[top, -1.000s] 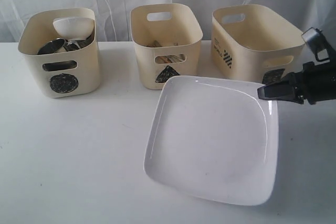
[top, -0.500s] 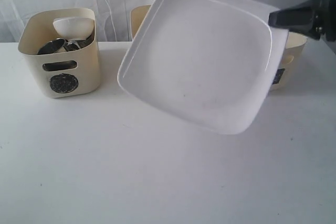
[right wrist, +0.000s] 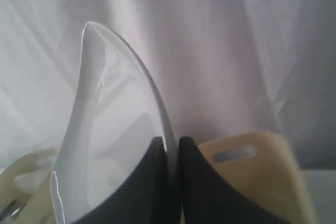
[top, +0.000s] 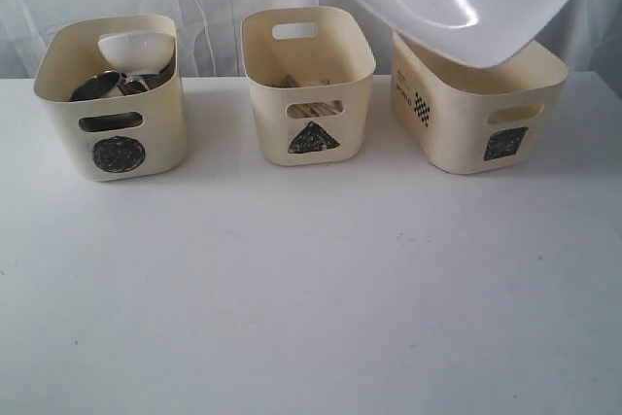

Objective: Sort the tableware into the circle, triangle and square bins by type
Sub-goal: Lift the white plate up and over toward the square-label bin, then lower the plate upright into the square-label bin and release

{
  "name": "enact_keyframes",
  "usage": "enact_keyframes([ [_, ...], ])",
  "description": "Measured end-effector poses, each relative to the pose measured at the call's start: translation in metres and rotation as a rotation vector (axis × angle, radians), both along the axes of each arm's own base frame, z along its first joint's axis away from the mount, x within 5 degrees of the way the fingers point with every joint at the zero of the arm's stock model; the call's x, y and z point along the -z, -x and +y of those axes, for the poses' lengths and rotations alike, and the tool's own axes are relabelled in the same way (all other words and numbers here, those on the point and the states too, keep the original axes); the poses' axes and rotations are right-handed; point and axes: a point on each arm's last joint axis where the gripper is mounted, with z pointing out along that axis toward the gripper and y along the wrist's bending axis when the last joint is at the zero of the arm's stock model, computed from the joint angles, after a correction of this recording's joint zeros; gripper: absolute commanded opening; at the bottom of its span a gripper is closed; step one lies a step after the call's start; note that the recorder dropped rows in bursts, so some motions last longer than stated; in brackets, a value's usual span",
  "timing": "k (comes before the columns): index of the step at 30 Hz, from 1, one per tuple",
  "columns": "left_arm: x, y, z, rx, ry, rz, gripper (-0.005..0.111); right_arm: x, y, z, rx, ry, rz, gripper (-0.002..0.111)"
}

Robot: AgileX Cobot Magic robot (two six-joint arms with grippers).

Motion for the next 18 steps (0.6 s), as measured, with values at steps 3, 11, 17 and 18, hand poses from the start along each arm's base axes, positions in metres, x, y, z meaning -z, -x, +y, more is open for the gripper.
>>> enact_keyframes([
  [3, 0.000, 0.000, 0.000, 0.000, 0.000, 0.000, 0.000, -0.005, -0.011, -0.022, 0.124, 0.018, -0.022, 0.000],
  [11, 0.000, 0.000, 0.000, 0.000, 0.000, 0.000, 0.000, 0.022, -0.043, -0.057, 0.275, 0.114, 0.008, 0.000],
  [17, 0.000, 0.000, 0.000, 0.000, 0.000, 0.000, 0.000, 0.056, -0.060, -0.067, 0.261, 0.178, 0.064, 0.000],
  [18, 0.000, 0.000, 0.000, 0.000, 0.000, 0.000, 0.000, 0.060, -0.062, -0.068, 0.262, 0.182, 0.071, 0.000],
])
